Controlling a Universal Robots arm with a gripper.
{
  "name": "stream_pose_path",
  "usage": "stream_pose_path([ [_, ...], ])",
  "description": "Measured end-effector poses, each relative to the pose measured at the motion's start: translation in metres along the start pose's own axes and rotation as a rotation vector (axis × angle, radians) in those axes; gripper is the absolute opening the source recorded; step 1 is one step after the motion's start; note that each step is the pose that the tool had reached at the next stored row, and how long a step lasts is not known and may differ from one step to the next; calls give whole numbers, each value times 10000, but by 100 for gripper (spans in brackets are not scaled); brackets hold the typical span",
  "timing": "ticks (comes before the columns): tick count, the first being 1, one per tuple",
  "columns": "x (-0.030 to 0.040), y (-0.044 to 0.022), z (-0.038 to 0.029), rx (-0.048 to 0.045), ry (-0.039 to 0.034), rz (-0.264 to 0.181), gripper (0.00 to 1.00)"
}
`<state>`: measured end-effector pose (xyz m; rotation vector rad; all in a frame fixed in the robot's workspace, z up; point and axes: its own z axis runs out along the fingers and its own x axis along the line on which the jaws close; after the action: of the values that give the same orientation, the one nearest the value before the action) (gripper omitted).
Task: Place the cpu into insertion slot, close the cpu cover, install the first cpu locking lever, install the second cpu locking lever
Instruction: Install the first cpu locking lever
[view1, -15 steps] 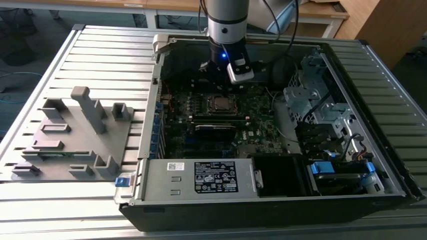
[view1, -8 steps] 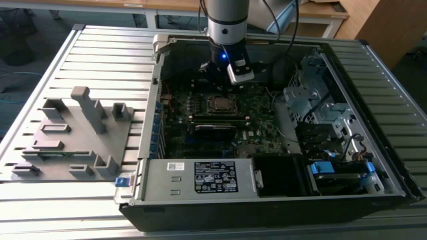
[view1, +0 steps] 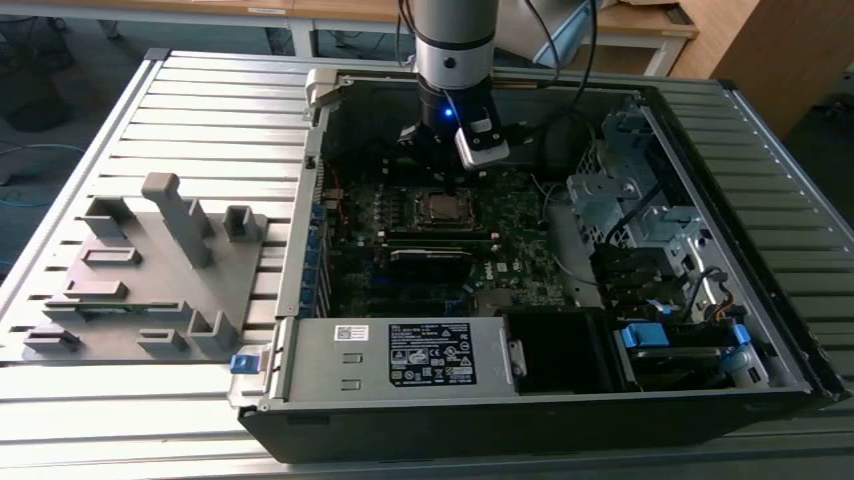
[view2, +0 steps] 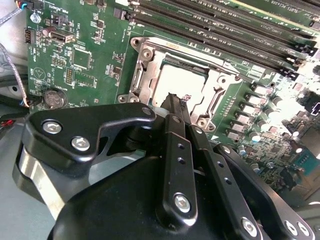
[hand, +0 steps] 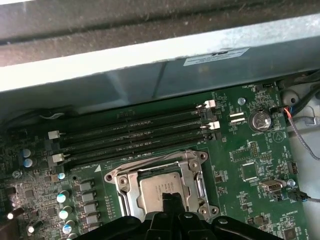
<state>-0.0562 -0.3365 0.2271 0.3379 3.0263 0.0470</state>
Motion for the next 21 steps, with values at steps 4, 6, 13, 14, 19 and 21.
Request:
stream_pose_path([
  [4, 22, -6, 0, 0, 1, 0, 10],
  [6, 23, -7, 6, 1, 1, 13, 10],
  [13, 23, -6, 8, 11, 37, 32, 10],
  [14, 23, -6, 7, 14, 43, 33, 10],
  [19, 21, -6, 8, 13, 44, 31, 10],
  [21, 16, -6, 8, 12, 44, 31, 10],
])
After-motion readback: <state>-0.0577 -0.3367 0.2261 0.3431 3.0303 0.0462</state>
